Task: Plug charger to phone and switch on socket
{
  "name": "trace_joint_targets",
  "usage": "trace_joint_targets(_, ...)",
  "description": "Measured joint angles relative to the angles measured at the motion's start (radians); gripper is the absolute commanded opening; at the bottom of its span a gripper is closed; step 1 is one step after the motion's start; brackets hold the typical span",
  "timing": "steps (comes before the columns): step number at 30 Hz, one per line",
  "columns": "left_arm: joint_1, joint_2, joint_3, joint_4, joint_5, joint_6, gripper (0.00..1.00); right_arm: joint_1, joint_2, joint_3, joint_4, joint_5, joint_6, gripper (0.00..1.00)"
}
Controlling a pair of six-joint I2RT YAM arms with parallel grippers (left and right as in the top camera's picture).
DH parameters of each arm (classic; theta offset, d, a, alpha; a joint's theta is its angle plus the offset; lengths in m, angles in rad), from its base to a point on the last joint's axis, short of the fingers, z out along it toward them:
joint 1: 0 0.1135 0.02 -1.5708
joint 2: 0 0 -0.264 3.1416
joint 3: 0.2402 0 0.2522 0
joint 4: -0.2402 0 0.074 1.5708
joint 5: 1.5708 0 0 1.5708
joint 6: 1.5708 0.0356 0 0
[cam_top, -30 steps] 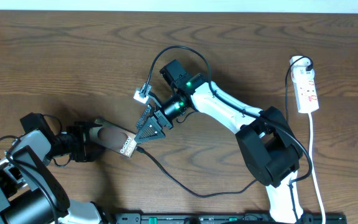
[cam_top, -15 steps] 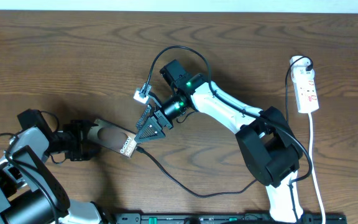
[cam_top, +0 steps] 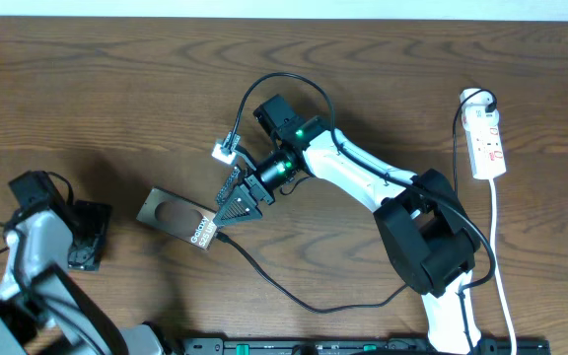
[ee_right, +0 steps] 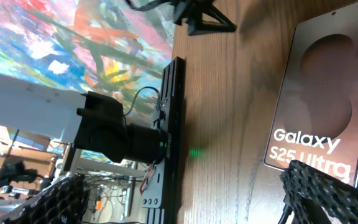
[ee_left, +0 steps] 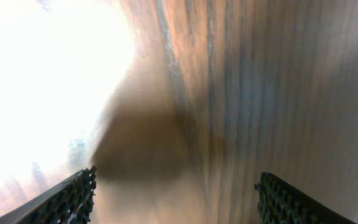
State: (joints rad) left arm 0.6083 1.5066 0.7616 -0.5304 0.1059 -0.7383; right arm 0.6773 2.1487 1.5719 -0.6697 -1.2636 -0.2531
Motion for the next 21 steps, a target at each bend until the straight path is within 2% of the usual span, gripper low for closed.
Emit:
trace_joint_targets(4, 0.0, -0.173, 0.0, 0.057, 0.109, 0.077, 0.82, 0.0, 0.0, 0.0, 0.0, 0.0, 0.0, 0.99)
trace_joint_targets(8, -0.024, -0.324, 0.003, 0.119, 0.298, 0.209, 0.82, 0.0, 0.0, 0.0, 0.0, 0.0, 0.0, 0.99)
trace_joint_targets(13, -0.16, -0.428, 0.021, 0.091, 0.426, 0.39, 0.82, 0.0, 0.0, 0.0, -0.002, 0.0, 0.0, 0.99)
trace_joint_targets(18, -0.381, -0.435, 0.07, 0.008, 0.399, 0.544, 0.82, 0.0, 0.0, 0.0, 0.008, 0.039, 0.052, 0.99)
trace_joint_targets(21, -0.534, -0.419, 0.095, -0.043, 0.262, 0.61, 0.82, 0.0, 0.0, 0.0, 0.025, 0.143, 0.157, 0.99)
